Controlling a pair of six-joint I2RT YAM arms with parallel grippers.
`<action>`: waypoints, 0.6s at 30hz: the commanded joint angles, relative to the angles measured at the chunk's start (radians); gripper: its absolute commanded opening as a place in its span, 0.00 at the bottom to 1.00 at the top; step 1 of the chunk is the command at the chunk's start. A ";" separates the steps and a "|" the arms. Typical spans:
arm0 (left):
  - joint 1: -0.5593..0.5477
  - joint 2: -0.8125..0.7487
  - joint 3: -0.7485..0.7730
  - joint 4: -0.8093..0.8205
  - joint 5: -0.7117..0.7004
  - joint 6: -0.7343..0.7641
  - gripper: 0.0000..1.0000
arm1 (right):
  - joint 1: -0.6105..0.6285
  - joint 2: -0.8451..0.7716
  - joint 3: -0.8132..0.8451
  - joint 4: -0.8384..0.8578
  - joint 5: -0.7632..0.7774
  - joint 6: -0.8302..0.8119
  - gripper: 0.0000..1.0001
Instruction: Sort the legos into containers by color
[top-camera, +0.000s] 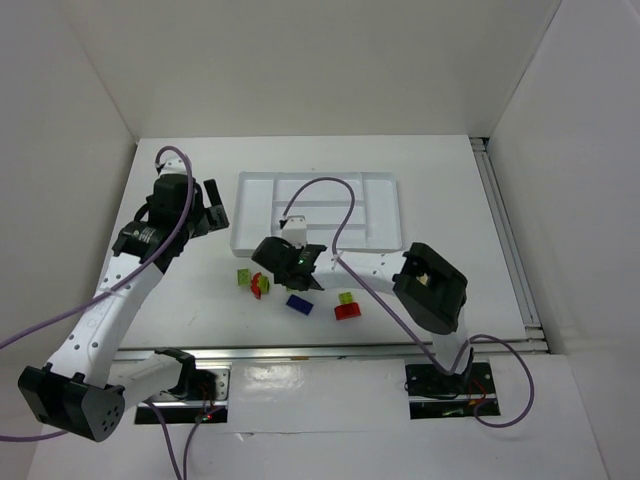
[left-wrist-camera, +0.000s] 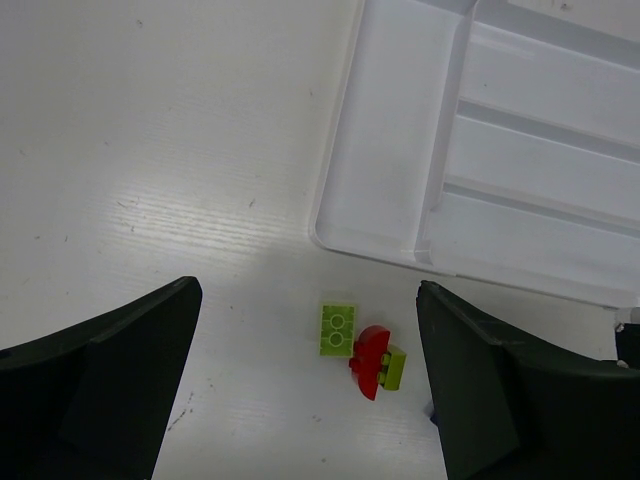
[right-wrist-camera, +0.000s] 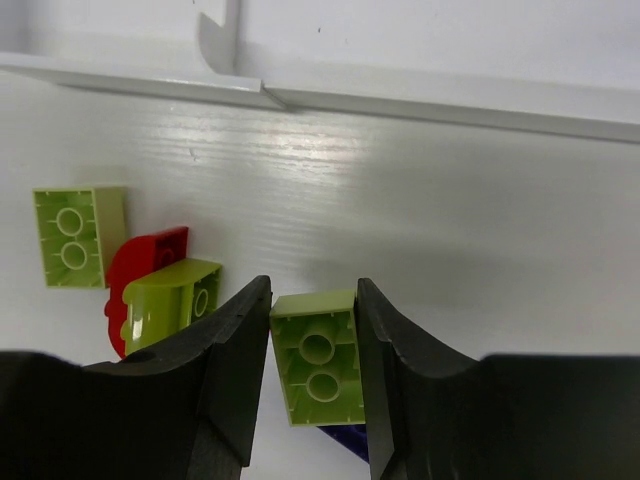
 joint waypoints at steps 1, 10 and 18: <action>-0.001 -0.011 -0.006 0.028 0.001 0.024 1.00 | 0.001 -0.087 -0.006 -0.028 0.089 -0.001 0.33; -0.001 -0.002 -0.006 0.037 0.021 0.024 1.00 | -0.112 -0.236 -0.041 -0.063 0.154 -0.101 0.33; -0.001 0.009 -0.015 0.028 0.021 0.024 1.00 | -0.376 -0.211 0.046 0.030 -0.015 -0.247 0.34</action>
